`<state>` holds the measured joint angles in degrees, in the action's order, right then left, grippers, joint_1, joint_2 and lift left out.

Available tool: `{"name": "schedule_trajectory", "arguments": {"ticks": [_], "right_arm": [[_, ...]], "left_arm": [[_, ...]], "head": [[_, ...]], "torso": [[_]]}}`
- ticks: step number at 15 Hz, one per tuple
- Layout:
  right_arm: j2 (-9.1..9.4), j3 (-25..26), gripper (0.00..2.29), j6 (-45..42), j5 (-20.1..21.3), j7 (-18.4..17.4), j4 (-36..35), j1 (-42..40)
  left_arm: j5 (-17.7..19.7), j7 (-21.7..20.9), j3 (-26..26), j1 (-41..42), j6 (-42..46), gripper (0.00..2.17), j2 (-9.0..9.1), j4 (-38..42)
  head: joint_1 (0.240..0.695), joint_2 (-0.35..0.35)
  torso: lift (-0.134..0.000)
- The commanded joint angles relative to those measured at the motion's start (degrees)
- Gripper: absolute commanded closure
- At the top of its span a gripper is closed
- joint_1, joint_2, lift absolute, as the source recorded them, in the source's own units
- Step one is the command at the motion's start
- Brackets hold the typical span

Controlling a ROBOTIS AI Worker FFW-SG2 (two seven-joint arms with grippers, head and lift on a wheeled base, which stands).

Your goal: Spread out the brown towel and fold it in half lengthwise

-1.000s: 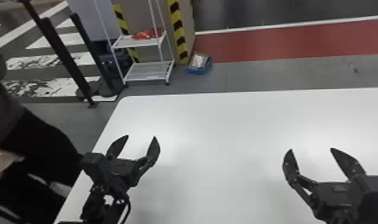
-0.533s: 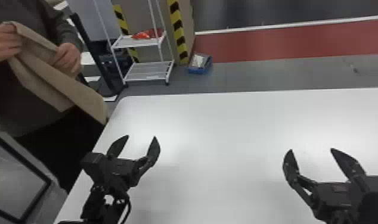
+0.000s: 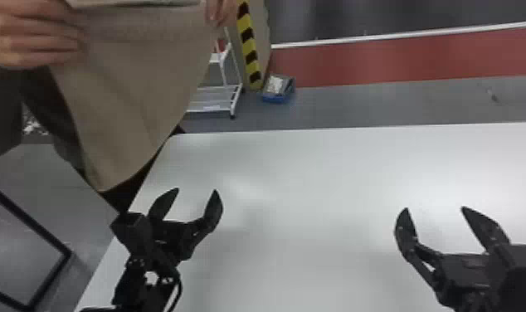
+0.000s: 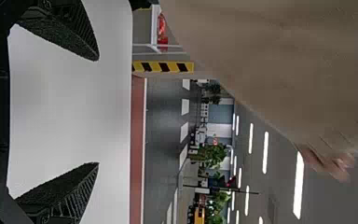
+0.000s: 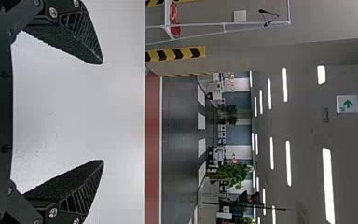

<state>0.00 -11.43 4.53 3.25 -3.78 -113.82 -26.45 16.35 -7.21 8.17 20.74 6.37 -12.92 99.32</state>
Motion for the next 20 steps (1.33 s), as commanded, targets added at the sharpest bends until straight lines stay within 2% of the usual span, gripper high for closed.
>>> {"name": "schedule_trajectory", "arguments": {"ticks": [1, 20], "right_arm": [[0.05, 0.0, 0.13, 0.0, 0.0, 0.0, 0.0, 0.0], [0.05, 0.09, 0.13, 0.0, 0.0, 0.0, -0.44, -0.44]], "left_arm": [[-0.01, 0.0, 0.0, 0.0, 0.0, 0.08, 0.0, 0.0], [-0.01, 0.0, -0.52, -0.09, 0.0, 0.08, -0.18, 0.18]], "head": [[0.695, 0.251], [0.695, 0.245]], "torso": [[-0.125], [-0.125]]}}
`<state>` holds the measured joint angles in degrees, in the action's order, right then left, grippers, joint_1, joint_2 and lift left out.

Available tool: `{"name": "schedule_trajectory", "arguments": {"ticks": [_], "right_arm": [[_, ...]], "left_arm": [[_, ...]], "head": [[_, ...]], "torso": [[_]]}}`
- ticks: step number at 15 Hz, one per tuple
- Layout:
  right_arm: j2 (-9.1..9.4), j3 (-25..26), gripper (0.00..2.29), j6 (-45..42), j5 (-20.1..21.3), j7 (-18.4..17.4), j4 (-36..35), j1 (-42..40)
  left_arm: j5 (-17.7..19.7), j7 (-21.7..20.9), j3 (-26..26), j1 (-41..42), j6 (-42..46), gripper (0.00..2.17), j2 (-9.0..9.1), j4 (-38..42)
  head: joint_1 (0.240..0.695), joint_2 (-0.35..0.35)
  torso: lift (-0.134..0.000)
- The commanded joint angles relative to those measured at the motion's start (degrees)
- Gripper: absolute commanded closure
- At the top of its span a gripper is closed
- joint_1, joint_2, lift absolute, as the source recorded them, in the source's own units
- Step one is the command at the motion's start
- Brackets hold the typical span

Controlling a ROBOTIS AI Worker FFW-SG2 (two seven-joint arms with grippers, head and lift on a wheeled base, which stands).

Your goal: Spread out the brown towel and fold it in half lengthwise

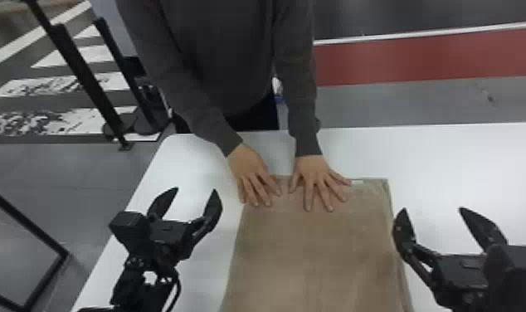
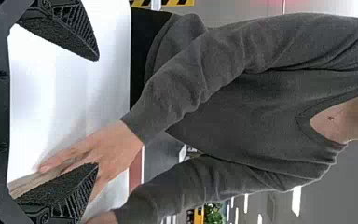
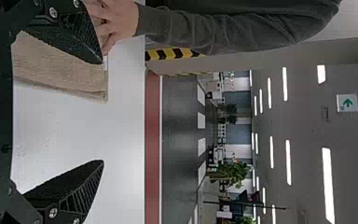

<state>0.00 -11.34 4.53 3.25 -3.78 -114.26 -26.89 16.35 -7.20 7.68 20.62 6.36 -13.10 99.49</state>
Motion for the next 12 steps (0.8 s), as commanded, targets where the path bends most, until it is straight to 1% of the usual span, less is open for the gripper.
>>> {"name": "schedule_trajectory", "arguments": {"ticks": [1, 12], "right_arm": [[0.05, 0.09, 0.13, 0.0, 0.0, 0.0, 0.0, 0.09], [0.05, 0.09, 0.13, 0.0, -0.09, 0.0, 0.35, 0.09]], "left_arm": [[0.0, 0.0, -0.03, -0.05, 0.0, 0.08, 0.0, 0.0], [0.0, 0.08, 0.14, 0.12, 0.0, 0.08, 0.09, -0.18]], "head": [[0.695, 0.244], [0.695, 0.244]], "torso": [[-0.125], [-0.125]]}}
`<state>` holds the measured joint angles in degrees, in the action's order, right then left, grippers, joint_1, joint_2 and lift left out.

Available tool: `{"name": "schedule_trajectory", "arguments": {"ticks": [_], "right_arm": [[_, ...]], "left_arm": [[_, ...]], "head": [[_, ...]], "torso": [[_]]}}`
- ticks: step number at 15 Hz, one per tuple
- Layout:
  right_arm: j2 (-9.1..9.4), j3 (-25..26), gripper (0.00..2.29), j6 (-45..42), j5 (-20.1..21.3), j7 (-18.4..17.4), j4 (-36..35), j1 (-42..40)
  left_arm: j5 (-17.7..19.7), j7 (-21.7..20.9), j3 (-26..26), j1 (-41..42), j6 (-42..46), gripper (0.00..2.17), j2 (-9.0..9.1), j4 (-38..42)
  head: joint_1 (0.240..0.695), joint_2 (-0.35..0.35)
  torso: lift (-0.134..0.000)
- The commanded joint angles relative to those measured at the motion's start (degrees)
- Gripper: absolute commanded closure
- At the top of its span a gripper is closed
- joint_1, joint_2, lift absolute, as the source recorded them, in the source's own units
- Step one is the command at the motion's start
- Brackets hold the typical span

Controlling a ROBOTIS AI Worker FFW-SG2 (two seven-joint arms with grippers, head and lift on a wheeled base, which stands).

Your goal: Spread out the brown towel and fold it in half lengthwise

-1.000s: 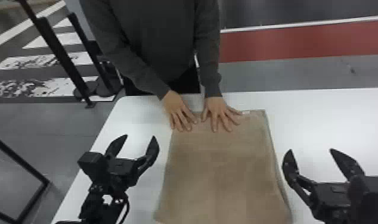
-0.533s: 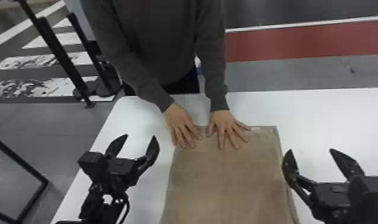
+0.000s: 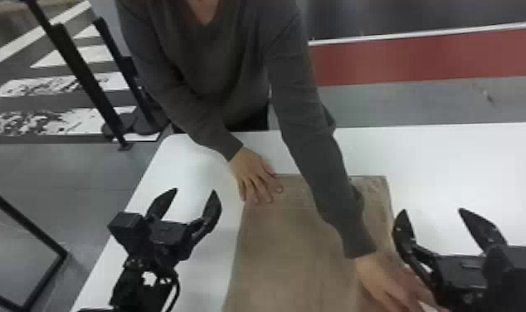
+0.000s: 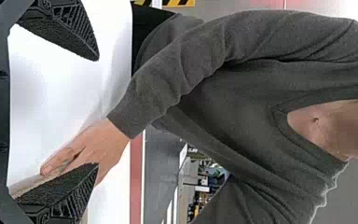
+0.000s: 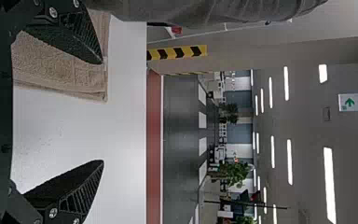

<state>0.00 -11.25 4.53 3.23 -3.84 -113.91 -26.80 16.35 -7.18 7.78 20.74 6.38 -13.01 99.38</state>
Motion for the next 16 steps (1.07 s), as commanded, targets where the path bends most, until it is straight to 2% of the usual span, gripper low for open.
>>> {"name": "schedule_trajectory", "arguments": {"ticks": [1, 16], "right_arm": [[0.05, 0.0, 0.13, 0.0, 0.02, -0.03, 0.01, 0.0], [0.05, 0.09, 0.13, 0.0, -0.07, -0.03, 0.27, 0.0]], "left_arm": [[0.0, -0.02, 0.04, 0.0, 0.16, 0.08, 0.0, -0.15], [0.0, -0.02, -0.05, -0.09, 0.16, 0.08, 0.09, -0.41]], "head": [[0.695, 0.244], [0.695, 0.244]], "torso": [[-0.125], [-0.125]]}}
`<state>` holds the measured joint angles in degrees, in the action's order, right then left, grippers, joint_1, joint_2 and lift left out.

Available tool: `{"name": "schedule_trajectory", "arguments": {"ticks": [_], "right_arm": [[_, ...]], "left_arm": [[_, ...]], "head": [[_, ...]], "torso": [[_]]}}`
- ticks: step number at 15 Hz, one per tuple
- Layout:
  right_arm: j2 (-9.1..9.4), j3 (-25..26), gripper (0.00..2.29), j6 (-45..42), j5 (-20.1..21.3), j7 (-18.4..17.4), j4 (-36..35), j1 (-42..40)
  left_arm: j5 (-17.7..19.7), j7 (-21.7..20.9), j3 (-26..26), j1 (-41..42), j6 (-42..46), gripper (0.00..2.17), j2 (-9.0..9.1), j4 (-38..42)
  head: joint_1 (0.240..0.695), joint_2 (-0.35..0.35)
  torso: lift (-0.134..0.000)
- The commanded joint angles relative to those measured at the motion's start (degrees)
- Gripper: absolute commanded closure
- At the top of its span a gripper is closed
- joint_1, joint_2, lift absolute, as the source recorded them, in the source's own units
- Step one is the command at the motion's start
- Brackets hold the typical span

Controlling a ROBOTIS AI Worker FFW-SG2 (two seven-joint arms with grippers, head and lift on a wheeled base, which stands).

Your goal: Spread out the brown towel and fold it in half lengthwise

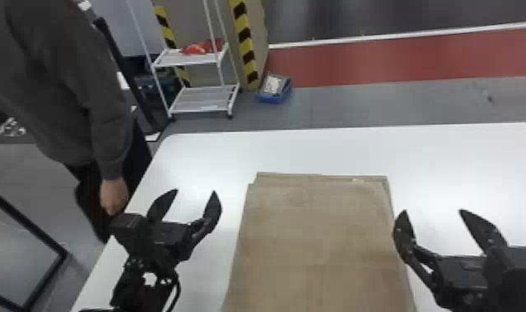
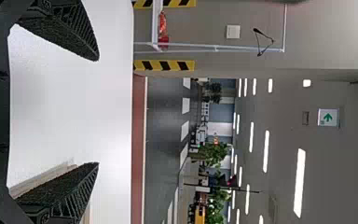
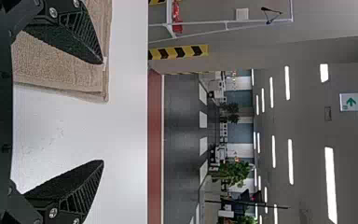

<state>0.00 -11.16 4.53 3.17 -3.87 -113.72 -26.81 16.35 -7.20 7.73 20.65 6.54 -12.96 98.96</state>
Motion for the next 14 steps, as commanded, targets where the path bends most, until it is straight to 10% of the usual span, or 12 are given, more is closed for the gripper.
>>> {"name": "schedule_trajectory", "arguments": {"ticks": [1, 14], "right_arm": [[0.05, 0.0, 0.13, 0.0, -0.01, 0.0, 0.16, 0.0], [0.05, 0.52, 0.13, 0.0, 0.08, -0.09, -0.19, -0.53]], "left_arm": [[0.0, 0.0, 0.09, -0.08, 0.0, 0.08, 0.04, 0.0], [0.79, -0.53, -0.61, -1.49, -0.88, 0.1, -0.14, 0.18]], "head": [[0.695, 0.244], [0.695, 0.236]], "torso": [[-0.125], [-0.125]]}}
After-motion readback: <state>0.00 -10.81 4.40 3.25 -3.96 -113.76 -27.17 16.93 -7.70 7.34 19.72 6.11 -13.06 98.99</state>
